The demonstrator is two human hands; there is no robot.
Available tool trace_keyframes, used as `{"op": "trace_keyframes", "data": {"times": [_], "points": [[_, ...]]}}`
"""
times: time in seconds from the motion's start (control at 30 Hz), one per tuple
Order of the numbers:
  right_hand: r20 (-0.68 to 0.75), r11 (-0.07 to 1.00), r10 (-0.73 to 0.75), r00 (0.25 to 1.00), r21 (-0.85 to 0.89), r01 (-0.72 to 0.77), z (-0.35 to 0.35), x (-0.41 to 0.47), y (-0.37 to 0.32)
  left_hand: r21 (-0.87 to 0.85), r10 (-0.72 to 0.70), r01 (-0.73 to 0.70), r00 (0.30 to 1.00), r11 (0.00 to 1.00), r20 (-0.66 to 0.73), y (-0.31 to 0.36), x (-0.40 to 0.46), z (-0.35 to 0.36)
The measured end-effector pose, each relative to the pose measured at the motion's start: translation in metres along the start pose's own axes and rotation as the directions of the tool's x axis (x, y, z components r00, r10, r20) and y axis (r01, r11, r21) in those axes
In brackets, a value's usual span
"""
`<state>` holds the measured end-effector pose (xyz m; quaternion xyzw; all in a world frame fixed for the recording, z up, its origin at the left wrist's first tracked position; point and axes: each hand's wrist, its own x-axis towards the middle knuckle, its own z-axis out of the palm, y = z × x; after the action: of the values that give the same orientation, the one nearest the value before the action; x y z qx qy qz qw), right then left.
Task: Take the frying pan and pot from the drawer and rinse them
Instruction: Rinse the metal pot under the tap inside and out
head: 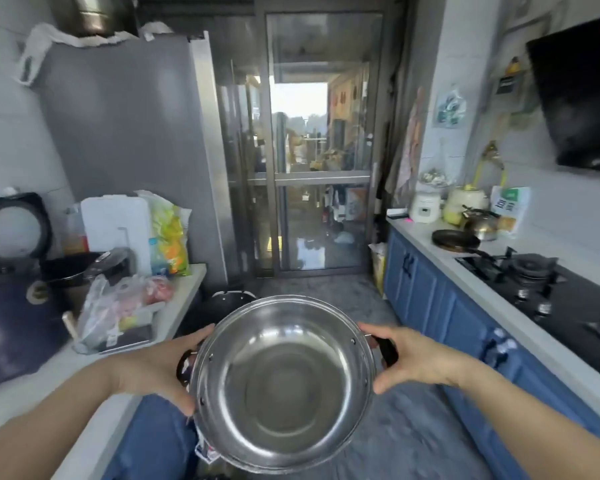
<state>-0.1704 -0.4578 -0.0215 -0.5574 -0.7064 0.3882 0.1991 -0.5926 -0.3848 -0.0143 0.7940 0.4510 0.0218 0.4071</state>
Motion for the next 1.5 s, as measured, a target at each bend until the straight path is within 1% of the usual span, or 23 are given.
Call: {"op": "trace_keyframes", "data": {"times": [0.07, 0.17, 0.3, 0.37, 0.5, 0.63, 0.73, 0.8, 0.87, 0.97, 1.03, 1.1, 1.17, 1.37, 1.5], "points": [[-0.065, 0.997, 0.073, 0.995, 0.043, -0.070, -0.033, -0.022, 0.032, 0.063, 0.044, -0.047, 0.997, 0.997, 0.059, 0.029, 0.062, 0.002], [-0.169, 0.982, 0.182, 0.969, 0.080, -0.171, -0.075, -0.057, 0.071, 0.147, 0.123, -0.146, 0.980, 0.978, 0.158, 0.079, 0.153, 0.005], [-0.305, 0.952, 0.297, 0.905, 0.167, -0.257, -0.121, -0.098, 0.121, 0.214, 0.210, -0.275, 0.935, 0.937, 0.285, 0.154, 0.263, 0.021], [-0.392, 0.936, 0.348, 0.851, 0.192, -0.294, -0.140, -0.117, 0.143, 0.233, 0.246, -0.341, 0.901, 0.911, 0.357, 0.193, 0.313, 0.031], [-0.514, 0.899, 0.437, 0.738, 0.251, -0.358, -0.168, -0.164, 0.181, 0.247, 0.327, -0.485, 0.812, 0.839, 0.484, 0.277, 0.399, 0.064], [-0.627, 0.850, 0.522, 0.578, 0.325, -0.415, -0.174, -0.219, 0.221, 0.235, 0.382, -0.621, 0.692, 0.747, 0.613, 0.355, 0.471, 0.124], [-0.679, 0.801, 0.578, 0.453, 0.366, -0.473, -0.176, -0.261, 0.254, 0.260, 0.379, -0.676, 0.643, 0.690, 0.666, 0.402, 0.514, 0.182], [-0.687, 0.750, 0.628, 0.365, 0.409, -0.520, -0.178, -0.290, 0.281, 0.262, 0.377, -0.705, 0.612, 0.659, 0.695, 0.432, 0.537, 0.222], [-0.678, 0.713, 0.662, 0.319, 0.439, -0.546, -0.184, -0.318, 0.309, 0.289, 0.365, -0.734, 0.590, 0.615, 0.720, 0.459, 0.558, 0.261], [-0.677, 0.701, 0.666, 0.315, 0.422, -0.575, -0.204, -0.356, 0.351, 0.324, 0.329, -0.735, 0.591, 0.596, 0.736, 0.495, 0.591, 0.316], [-0.673, 0.685, 0.679, 0.294, 0.436, -0.584, -0.219, -0.377, 0.381, 0.331, 0.337, -0.737, 0.596, 0.589, 0.729, 0.517, 0.610, 0.351], [-0.655, 0.657, 0.704, 0.275, 0.452, -0.603, -0.230, -0.395, 0.413, 0.340, 0.326, -0.746, 0.587, 0.572, 0.741, 0.537, 0.626, 0.381], [-0.632, 0.639, 0.722, 0.284, 0.449, -0.625, -0.239, -0.407, 0.443, 0.353, 0.304, -0.742, 0.590, 0.570, 0.748, 0.551, 0.641, 0.405], [-0.568, 0.609, 0.760, 0.316, 0.452, -0.652, -0.263, -0.426, 0.511, 0.371, 0.241, -0.706, 0.605, 0.603, 0.759, 0.571, 0.681, 0.456], [-0.545, 0.578, 0.781, 0.304, 0.446, -0.684, -0.262, -0.428, 0.541, 0.376, 0.206, -0.697, 0.598, 0.610, 0.775, 0.576, 0.700, 0.479]]}}
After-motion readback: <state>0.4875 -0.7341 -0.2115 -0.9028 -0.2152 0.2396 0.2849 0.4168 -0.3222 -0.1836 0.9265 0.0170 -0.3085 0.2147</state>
